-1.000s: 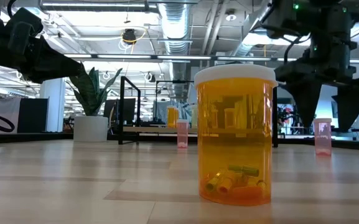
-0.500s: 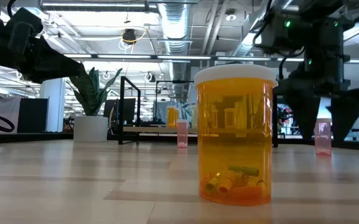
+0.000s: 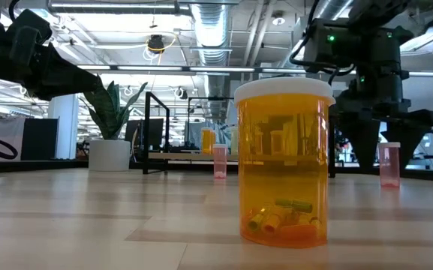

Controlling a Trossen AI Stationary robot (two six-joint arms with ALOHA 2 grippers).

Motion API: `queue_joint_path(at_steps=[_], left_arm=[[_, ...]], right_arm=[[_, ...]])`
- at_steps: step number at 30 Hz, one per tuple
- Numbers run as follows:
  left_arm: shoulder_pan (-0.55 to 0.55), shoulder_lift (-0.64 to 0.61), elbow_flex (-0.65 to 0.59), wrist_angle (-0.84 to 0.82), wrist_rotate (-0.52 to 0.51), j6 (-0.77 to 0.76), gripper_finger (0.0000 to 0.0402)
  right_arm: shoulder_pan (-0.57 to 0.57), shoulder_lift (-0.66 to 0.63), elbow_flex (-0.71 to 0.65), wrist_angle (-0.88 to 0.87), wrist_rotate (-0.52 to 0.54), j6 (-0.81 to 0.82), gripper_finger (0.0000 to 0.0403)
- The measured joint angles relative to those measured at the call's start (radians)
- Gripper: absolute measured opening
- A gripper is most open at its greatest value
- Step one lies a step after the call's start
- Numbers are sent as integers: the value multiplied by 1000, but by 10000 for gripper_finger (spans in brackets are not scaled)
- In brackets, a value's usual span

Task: Pick and place medicine bottles onto shelf by color
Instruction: Put the right small pink pill bottle aligned with the other pink pill bottles on the shelf

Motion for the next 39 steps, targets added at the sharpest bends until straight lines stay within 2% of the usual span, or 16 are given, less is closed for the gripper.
queue_joint_path(at_steps=[18, 22, 32, 35, 39], left_arm=[[0, 0, 0, 0, 0, 0, 208], [0, 0, 0, 0, 0, 0, 208], [0, 0, 0, 0, 0, 0, 208], [0, 0, 0, 0, 0, 0, 208], [0, 0, 0, 0, 0, 0, 208]], right_arm=[[-12, -28, 1, -54, -39, 0, 262], [-12, -29, 1, -51, -39, 0, 231], [-10, -29, 1, -20, -39, -3, 110], [-11, -29, 1, -18, -43, -6, 103], [-11, -29, 4, -27, -46, -26, 126]])
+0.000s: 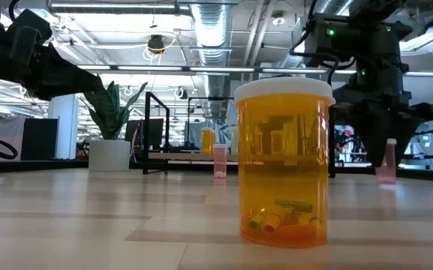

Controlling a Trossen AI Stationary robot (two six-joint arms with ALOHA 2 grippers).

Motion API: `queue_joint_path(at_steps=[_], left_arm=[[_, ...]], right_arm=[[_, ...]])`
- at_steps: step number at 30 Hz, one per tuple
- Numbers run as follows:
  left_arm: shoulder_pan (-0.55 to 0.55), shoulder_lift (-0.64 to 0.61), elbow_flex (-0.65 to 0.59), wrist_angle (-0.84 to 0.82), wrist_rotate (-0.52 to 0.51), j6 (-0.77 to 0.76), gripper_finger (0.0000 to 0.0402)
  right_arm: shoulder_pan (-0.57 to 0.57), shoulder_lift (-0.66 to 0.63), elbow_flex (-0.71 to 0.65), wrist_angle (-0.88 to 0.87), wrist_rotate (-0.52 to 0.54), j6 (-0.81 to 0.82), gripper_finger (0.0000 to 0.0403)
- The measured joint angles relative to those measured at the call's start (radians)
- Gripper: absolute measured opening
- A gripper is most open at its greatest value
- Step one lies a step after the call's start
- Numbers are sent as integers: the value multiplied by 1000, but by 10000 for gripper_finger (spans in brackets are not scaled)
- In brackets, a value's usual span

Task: Pick and place medicine bottles onto shelf by color
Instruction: Put the right small pink pill bottle aligned with the other pink pill bottles on the shelf

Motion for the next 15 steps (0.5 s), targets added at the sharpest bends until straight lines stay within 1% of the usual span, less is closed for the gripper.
queue_joint_path(at_steps=[3, 7, 9, 11, 15], left_arm=[[0, 0, 0, 0, 0, 0, 208], [0, 0, 0, 0, 0, 0, 208], [0, 0, 0, 0, 0, 0, 208], [0, 0, 0, 0, 0, 0, 208], [0, 0, 0, 0, 0, 0, 208]], right_arm=[[-2, 0, 26, -18, 0, -26, 134], [-2, 0, 68, -28, 14, -94, 121], [-2, 0, 89, -27, 20, -148, 113], [-2, 0, 109, -28, 47, -209, 109], [-2, 0, 149, -41, 96, -353, 114]])
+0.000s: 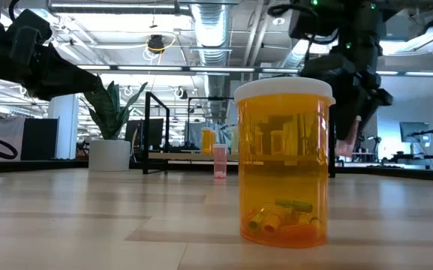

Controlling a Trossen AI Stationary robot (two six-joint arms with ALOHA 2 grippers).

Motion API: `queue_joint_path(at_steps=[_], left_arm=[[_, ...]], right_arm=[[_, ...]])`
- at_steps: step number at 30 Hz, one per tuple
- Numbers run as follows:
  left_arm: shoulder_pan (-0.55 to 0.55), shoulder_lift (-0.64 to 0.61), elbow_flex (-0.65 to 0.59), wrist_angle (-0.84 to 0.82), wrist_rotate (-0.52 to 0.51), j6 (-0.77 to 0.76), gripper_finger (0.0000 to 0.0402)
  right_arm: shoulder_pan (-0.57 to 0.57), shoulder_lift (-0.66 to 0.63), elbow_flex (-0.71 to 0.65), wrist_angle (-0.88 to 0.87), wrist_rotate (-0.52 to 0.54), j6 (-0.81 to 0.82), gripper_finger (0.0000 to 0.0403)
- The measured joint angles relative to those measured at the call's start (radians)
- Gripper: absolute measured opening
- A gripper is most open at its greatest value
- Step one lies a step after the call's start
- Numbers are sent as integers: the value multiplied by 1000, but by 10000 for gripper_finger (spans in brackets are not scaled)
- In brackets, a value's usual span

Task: Pick and place medicine bottles onto shelf by color
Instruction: Put the right small pink pill bottle aligned with the other pink pill bottles on the shelf

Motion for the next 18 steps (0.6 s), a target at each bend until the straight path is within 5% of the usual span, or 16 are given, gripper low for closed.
queue_joint_path(at_steps=[18], left_arm=[[0, 0, 0, 0, 0, 0, 208]], right_arm=[[-46, 0, 115, -1, 233, -593, 119]])
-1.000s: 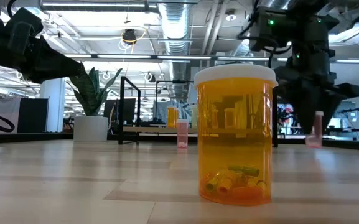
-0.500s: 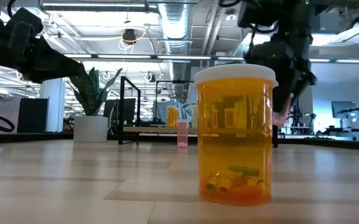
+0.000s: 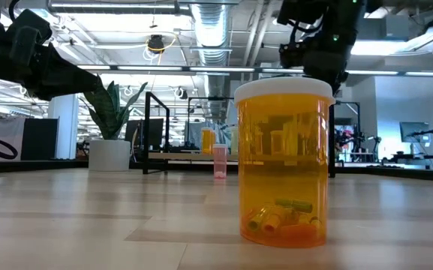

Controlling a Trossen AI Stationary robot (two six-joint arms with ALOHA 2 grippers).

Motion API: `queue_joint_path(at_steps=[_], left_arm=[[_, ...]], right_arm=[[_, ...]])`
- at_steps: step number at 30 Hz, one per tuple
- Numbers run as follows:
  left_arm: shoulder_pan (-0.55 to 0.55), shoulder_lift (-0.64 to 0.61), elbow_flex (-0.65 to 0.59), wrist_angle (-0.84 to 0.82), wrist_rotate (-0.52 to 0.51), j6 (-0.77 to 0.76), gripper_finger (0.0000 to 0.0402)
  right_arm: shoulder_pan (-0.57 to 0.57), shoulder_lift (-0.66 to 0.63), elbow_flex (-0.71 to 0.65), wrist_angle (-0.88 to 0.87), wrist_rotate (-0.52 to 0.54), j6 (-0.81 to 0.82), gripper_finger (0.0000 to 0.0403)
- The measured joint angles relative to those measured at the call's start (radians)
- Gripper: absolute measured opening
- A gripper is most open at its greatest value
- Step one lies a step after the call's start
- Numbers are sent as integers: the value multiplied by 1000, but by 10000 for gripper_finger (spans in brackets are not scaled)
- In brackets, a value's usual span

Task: Pick and place medicine bottles onto shelf by color
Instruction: Put the right small pink pill bottle aligned with the other pink pill bottles on the shelf

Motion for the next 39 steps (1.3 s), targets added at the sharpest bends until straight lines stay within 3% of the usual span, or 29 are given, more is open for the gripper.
queue_joint_path(at_steps=[7, 17, 21, 31, 39], left_arm=[[0, 0, 0, 0, 0, 0, 208], [0, 0, 0, 0, 0, 0, 208], [0, 0, 0, 0, -1, 0, 208], [0, 0, 0, 0, 0, 0, 208], [0, 0, 0, 0, 0, 0, 208]], right_arm=[[-73, 0, 1, 51, -1, -312, 119], [-186, 17, 13, 68, -9, -569, 119], [-224, 83, 65, 53, -33, -664, 119], [-306, 325, 316, -154, -57, -757, 119], [-384, 373, 428, -174, -133, -727, 119]])
